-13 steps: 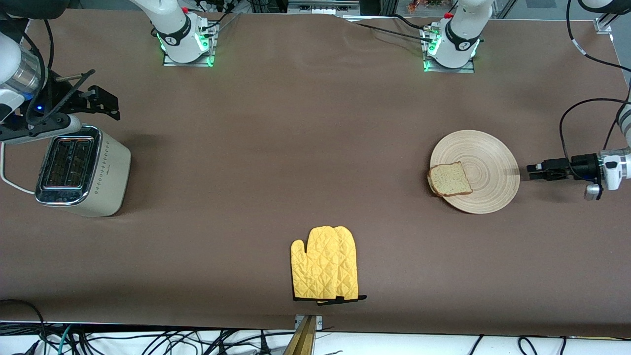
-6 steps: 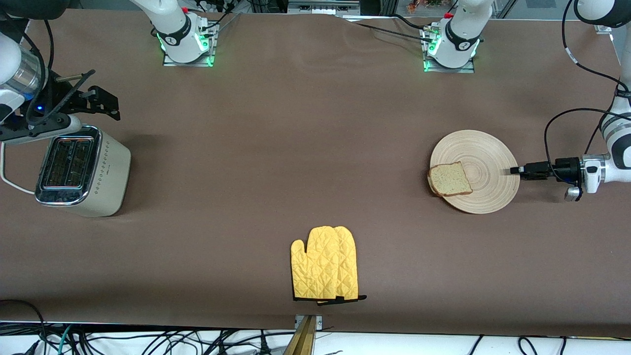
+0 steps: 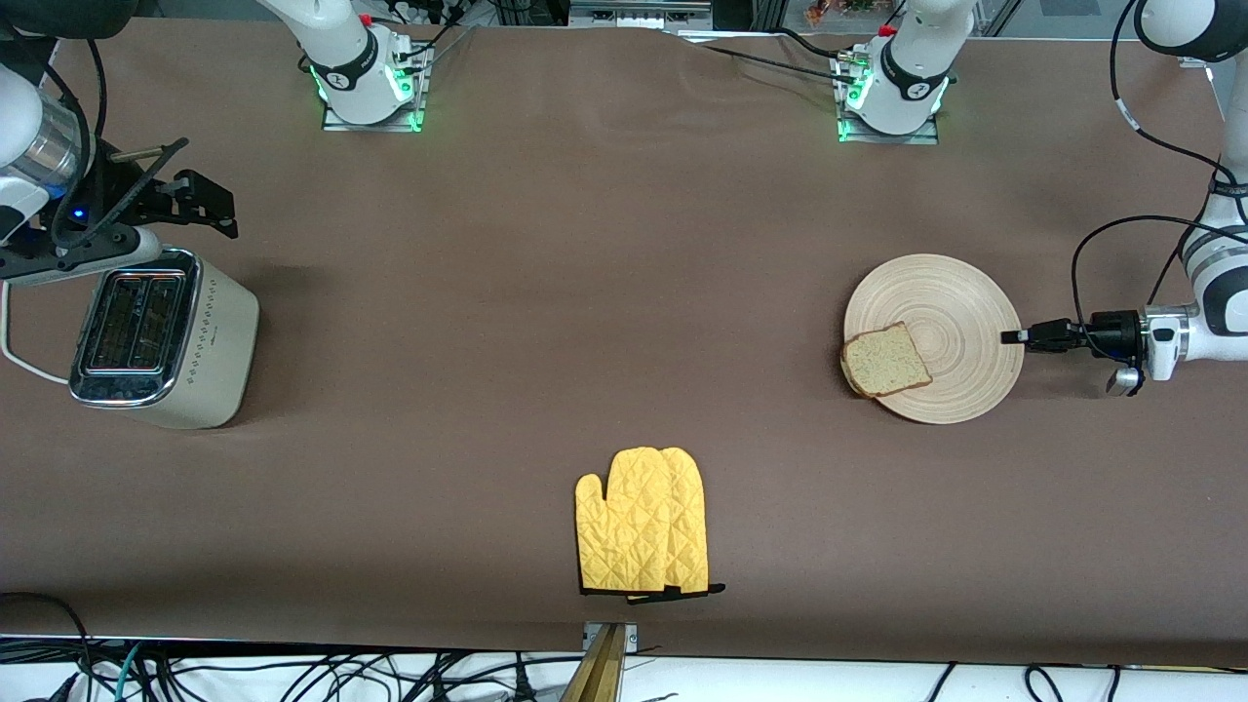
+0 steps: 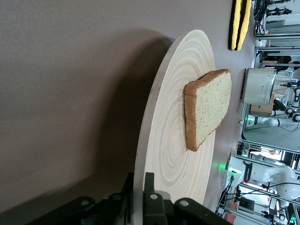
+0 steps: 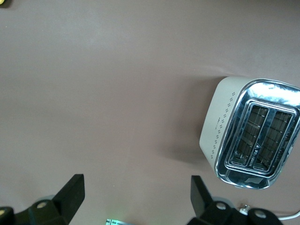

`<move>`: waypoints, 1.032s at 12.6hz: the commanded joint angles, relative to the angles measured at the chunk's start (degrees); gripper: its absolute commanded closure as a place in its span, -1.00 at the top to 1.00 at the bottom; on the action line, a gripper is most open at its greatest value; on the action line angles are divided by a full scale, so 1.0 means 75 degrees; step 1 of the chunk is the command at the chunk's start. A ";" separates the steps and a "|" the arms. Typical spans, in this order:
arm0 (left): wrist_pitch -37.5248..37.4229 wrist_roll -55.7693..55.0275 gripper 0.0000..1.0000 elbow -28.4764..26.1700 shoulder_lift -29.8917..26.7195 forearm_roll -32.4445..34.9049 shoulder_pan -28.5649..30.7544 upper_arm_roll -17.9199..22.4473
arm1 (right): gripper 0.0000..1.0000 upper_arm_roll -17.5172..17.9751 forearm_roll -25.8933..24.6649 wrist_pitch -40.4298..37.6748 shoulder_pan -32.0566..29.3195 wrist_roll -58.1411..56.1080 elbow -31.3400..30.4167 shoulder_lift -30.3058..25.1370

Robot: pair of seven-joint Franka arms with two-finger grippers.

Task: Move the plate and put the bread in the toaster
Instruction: 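Slide the plate with the left gripper toward the toaster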

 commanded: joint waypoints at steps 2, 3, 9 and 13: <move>0.0104 -0.0099 -1.00 0.0189 0.0019 -0.0007 -0.0122 -0.0016 | 1.00 0.0029 0.0065 0.0040 -0.0089 -0.0106 0.0007 -0.0020; 0.0092 -0.0181 -1.00 0.0189 0.0018 -0.0041 -0.0308 -0.0097 | 1.00 0.0029 0.0065 0.0040 -0.0089 -0.0117 0.0007 -0.0020; 0.0162 -0.0556 -1.00 0.0083 0.0147 -0.1458 -0.2169 -0.0438 | 1.00 -0.0089 0.0065 0.0146 -0.0101 -0.0340 0.0007 0.0038; 0.0290 -0.0545 -1.00 0.0071 0.0346 -0.2162 -0.3272 -0.0438 | 1.00 -0.0089 0.0135 0.0146 -0.0101 -0.0352 -0.0028 0.0038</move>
